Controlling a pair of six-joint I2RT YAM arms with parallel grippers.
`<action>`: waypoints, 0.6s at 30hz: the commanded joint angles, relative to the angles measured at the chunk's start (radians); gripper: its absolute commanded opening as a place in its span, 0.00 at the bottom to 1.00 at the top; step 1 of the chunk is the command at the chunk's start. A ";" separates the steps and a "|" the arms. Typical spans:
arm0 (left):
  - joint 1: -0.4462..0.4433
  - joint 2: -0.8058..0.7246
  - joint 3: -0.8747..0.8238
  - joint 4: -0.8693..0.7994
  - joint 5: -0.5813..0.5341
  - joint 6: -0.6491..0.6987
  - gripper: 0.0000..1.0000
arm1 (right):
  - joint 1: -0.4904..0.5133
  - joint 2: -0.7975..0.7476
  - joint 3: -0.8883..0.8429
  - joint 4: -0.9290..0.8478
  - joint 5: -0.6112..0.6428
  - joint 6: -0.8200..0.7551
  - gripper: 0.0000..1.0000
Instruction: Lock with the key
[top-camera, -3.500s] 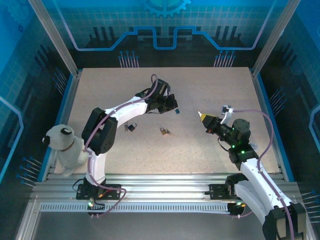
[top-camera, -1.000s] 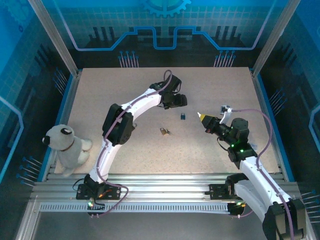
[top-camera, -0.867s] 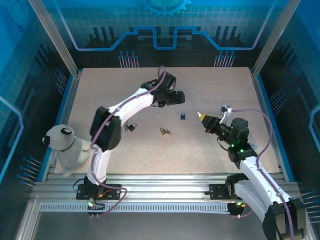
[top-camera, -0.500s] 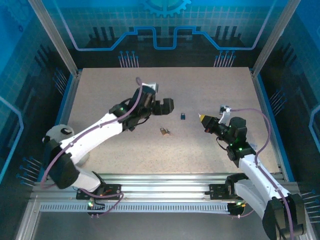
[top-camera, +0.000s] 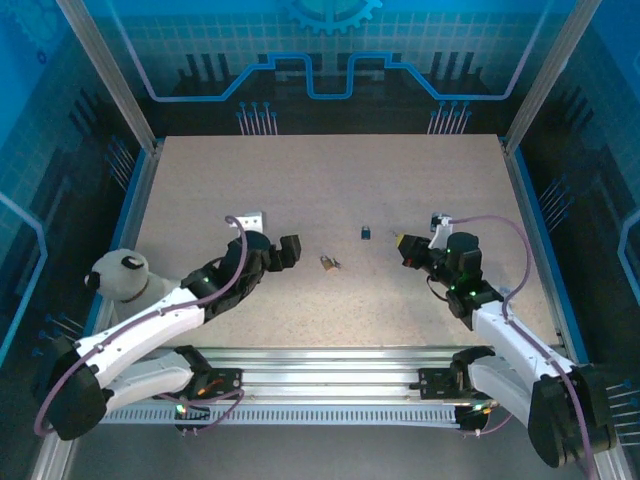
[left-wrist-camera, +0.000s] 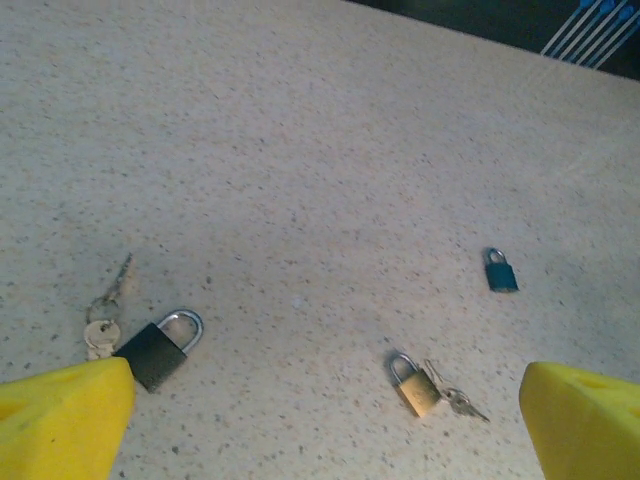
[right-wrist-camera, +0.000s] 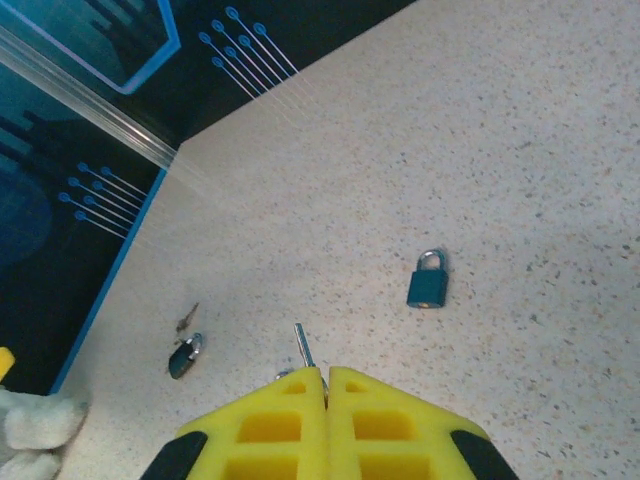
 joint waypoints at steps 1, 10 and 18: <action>-0.002 -0.032 -0.064 0.103 -0.085 0.042 0.99 | 0.026 0.020 0.031 -0.009 0.064 -0.025 0.00; -0.001 -0.043 -0.161 0.235 -0.130 0.084 0.99 | 0.077 0.112 0.076 -0.063 0.161 -0.037 0.00; -0.002 -0.057 -0.172 0.235 -0.114 0.056 0.99 | 0.093 0.214 0.120 -0.042 0.181 -0.030 0.00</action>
